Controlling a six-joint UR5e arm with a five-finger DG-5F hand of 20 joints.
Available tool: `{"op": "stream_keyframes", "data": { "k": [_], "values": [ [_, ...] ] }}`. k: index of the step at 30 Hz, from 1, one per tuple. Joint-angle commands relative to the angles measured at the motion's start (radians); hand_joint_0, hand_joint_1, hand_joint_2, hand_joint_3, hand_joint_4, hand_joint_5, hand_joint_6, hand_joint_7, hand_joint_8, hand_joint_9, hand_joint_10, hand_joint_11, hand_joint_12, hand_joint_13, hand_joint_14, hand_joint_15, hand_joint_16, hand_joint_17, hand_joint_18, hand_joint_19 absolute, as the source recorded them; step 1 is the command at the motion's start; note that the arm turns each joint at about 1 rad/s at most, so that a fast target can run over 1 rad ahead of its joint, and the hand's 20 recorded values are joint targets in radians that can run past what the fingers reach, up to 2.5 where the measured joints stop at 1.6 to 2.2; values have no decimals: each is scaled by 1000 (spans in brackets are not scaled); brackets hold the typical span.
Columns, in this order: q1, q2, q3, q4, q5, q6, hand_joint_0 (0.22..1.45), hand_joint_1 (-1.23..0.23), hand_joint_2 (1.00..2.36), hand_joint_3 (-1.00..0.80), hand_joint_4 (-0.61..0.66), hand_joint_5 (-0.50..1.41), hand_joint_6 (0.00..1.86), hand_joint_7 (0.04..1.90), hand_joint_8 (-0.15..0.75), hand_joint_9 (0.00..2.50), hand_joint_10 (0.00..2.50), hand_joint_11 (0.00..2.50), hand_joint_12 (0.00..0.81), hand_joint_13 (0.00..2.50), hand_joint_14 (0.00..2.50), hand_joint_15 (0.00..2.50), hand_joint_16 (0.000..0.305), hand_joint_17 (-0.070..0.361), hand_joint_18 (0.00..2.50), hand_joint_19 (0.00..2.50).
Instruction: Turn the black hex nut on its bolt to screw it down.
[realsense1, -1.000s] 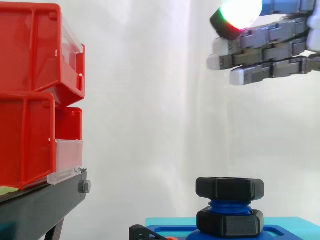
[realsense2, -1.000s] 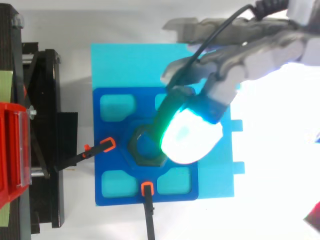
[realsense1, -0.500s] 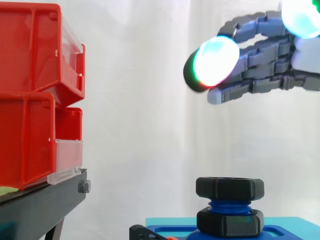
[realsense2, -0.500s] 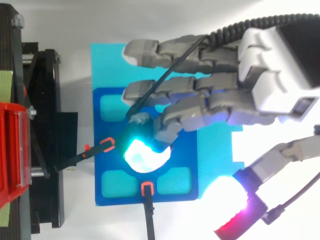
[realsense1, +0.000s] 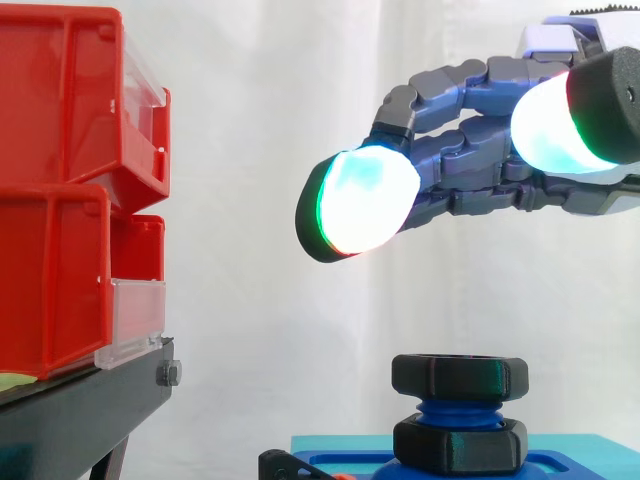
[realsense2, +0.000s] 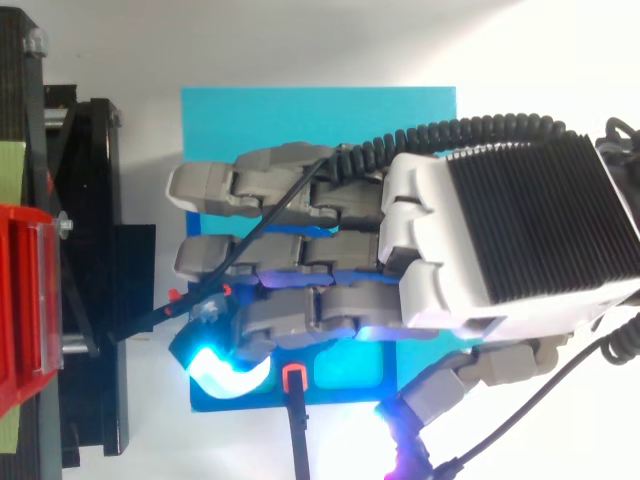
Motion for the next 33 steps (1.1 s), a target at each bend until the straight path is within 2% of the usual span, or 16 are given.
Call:
{"op": "stream_keyframes", "data": {
  "k": [1, 5, 13, 15, 16, 18, 19, 20, 26, 33],
  "values": [
    [10, -3, 2, 3, 2, -72, 528, -515, 1000, -500, 214, -160, 502, 837, 263, 295, 1, 0, 318, 0, 0, 16, 47, 105, 0, 402],
    [18, -1, 0, 1, 4, -136, 529, -502, 1000, -500, 219, -154, 502, 854, 263, 297, 0, 0, 317, 0, 0, 21, 47, 106, 0, 404],
    [19, -3, 0, -4, 8, -208, 530, -465, 1000, -500, 228, -146, 502, 880, 261, 292, 0, 0, 316, 0, 0, 20, 47, 106, 0, 403],
    [19, -3, 0, -7, 8, -210, 531, -462, 1000, -500, 229, -146, 502, 881, 263, 288, 1, 0, 316, 0, 0, 24, 47, 105, 0, 402],
    [19, -23, 2, -10, 8, -210, 531, -460, 1000, -500, 234, -146, 502, 881, 264, 288, 0, 0, 316, 0, 0, 23, 47, 105, 0, 402],
    [18, -32, 2, -8, 4, -208, 532, -458, 1000, -500, 231, -146, 502, 880, 265, 289, 2, 0, 316, 0, 0, 23, 47, 105, 0, 400],
    [16, -49, 2, -5, 2, -207, 532, -457, 1000, -500, 232, -146, 502, 879, 265, 288, 0, 0, 316, 0, 0, 23, 47, 105, 0, 401],
    [19, -72, 22, -7, -1, -208, 532, -457, 1000, -500, 234, -146, 502, 881, 264, 286, 0, 0, 318, 0, 0, 19, 47, 105, 0, 401],
    [18, -72, 36, -34, -21, -211, 533, -449, 1000, -500, 240, -145, 502, 886, 266, 284, 1, 0, 319, 0, 0, 25, 47, 106, 0, 408],
    [18, -72, 36, -16, -41, -261, 534, -446, 1000, -500, 256, -141, 502, 948, 269, 290, 0, 11, 320, 0, 0, 26, 48, 107, 0, 412]
  ]
}}
